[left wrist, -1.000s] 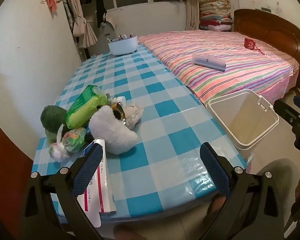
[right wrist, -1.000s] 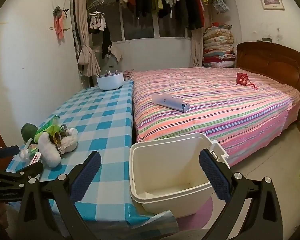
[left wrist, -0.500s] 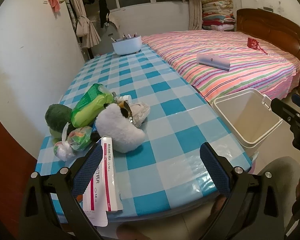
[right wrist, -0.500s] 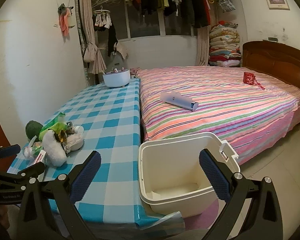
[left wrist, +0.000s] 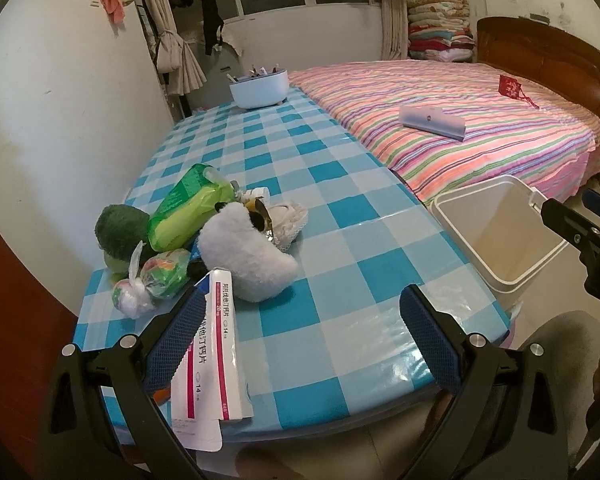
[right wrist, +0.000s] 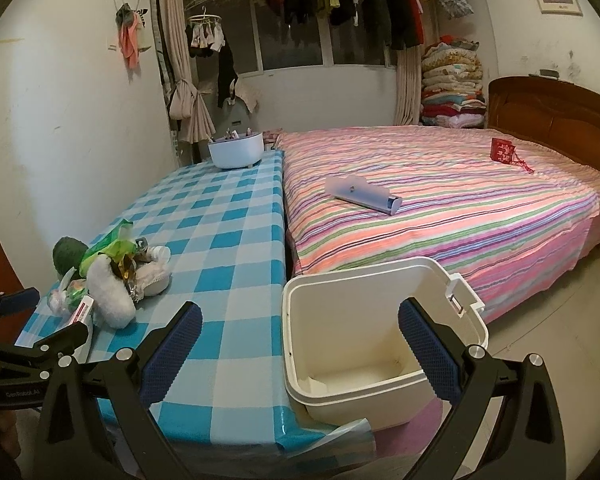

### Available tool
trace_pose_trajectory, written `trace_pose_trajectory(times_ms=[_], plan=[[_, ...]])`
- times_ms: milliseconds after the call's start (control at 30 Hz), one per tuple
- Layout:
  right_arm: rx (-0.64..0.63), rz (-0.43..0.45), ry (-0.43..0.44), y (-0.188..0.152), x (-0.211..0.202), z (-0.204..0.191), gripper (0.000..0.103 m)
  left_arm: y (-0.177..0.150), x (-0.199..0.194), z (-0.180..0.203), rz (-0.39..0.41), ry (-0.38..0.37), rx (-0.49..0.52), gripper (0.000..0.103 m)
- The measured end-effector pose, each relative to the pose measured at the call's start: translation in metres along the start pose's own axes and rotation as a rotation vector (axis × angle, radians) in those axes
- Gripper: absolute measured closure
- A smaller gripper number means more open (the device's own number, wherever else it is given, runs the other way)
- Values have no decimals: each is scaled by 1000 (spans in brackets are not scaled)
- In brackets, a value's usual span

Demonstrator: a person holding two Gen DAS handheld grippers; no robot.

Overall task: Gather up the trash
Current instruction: 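Move both tools toward the medicine box on the checked table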

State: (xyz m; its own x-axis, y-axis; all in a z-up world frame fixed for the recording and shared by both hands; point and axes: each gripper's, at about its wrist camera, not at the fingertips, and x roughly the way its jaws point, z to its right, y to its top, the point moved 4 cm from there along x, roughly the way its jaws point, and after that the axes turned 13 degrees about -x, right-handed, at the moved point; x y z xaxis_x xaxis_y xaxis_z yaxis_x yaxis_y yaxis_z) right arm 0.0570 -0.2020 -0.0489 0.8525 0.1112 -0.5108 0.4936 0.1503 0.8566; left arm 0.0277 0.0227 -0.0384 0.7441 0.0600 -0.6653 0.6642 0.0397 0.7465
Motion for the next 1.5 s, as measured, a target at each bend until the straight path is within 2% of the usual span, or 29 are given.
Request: trace_pose_trajectory(times_ms=[1067, 1500], plan=[[0, -26, 50, -4, 5, -12, 7, -3, -7, -7, 8, 20, -8, 7], [-15, -39, 89, -3, 9, -24, 7, -4, -9, -21, 5, 34, -33, 7]])
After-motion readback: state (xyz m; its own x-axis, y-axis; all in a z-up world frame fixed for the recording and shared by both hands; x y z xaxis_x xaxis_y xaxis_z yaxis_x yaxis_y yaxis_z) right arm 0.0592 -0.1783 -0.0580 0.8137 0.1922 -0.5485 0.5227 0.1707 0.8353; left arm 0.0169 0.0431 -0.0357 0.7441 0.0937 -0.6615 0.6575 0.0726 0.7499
